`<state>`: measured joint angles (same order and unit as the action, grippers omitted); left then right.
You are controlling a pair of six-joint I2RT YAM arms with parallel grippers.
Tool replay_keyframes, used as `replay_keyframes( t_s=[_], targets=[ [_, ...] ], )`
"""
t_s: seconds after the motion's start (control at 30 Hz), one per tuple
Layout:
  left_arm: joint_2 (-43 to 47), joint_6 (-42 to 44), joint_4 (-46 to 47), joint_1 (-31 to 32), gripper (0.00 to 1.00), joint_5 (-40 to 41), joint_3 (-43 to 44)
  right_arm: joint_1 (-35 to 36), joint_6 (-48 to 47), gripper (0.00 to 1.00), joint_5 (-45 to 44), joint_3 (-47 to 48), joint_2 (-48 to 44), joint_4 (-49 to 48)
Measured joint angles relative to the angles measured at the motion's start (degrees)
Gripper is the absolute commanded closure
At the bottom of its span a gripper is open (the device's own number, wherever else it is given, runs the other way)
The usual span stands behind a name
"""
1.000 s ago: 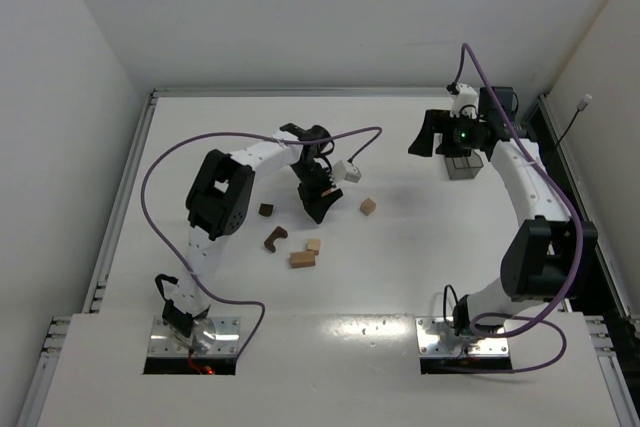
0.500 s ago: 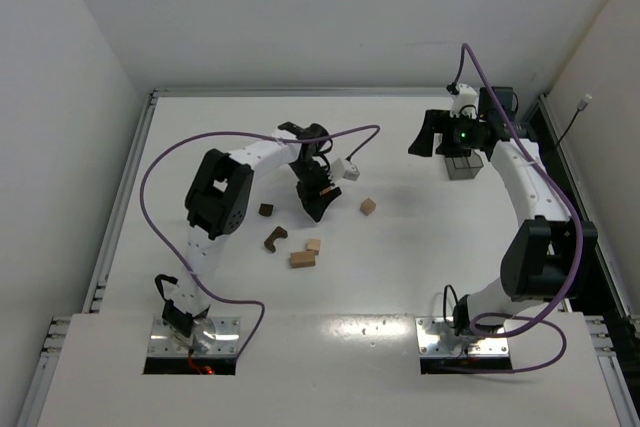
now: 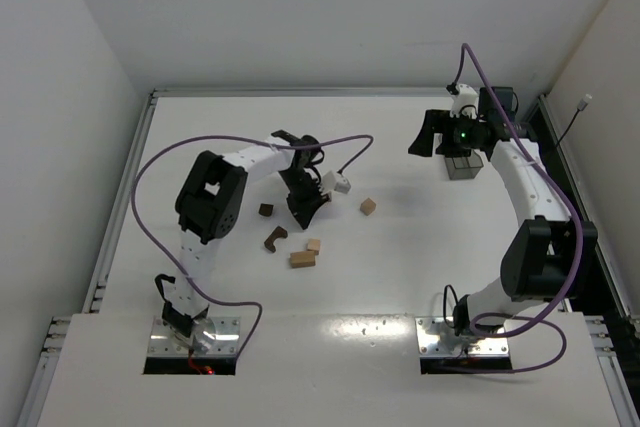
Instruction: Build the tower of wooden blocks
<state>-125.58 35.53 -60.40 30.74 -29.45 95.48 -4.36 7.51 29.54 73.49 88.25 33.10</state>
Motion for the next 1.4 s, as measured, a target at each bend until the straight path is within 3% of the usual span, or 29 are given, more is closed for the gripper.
replay_keyframes(
  t_s=[0.13, 0.33, 0.4, 0.43, 0.5, 0.53, 0.8, 1.03, 1.2, 1.4],
  targets=[
    [8.52, -1.77, 1.01, -0.26, 1.0, -0.09, -11.34, 0.39, 0.02, 0.19, -0.22, 0.0, 0.0, 0.0],
    [25.35, -12.79, 7.98, -4.28, 1.0, 2.89, -22.03, 3.56, -1.22, 0.23, -2.8, 0.0, 0.0, 0.13],
    [29.51, -16.87, 10.88, -6.21, 0.93, 5.11, -23.71, 5.99, -2.6, 0.23, -4.46, 0.0, 0.02, 0.28],
    [30.84, -18.58, 12.31, -7.19, 0.67, 6.1, -24.33, 7.48, -3.52, 0.24, -5.66, 0.0, 0.02, 0.39],
    [32.24, -21.75, 14.6, -8.96, 0.3, 7.67, -25.4, 10.58, -5.01, 0.24, -7.41, 0.07, 0.63, 0.48],
    [32.37, -22.99, 15.54, -9.84, 0.02, 8.11, -25.88, 11.82, -5.55, 0.24, -8.15, 0.28, 1.36, 0.61],
    [31.04, -36.3, 19.93, -21.73, 0.0, 14.23, -27.02, 22.12, -7.72, 0.26, -17.79, 8.63, 15.32, 4.7],
    [28.85, -39.5, 19.89, -31.04, 0.0, 16.39, -23.56, 26.01, -7.87, 0.28, -21.53, 9.57, 22.03, 6.4],
    [28.85, -39.47, 19.87, -31.95, 0.0, 15.82, -24.68, 26.58, -8.92, 0.35, -22.53, 8.98, 23.45, 7.98],
    [28.85, -39.5, 19.74, -31.93, 0.0, 15.54, -24.81, 28.26, -9.51, 0.38, -23.12, 7.52, 24.85, 9.01]
  ],
)
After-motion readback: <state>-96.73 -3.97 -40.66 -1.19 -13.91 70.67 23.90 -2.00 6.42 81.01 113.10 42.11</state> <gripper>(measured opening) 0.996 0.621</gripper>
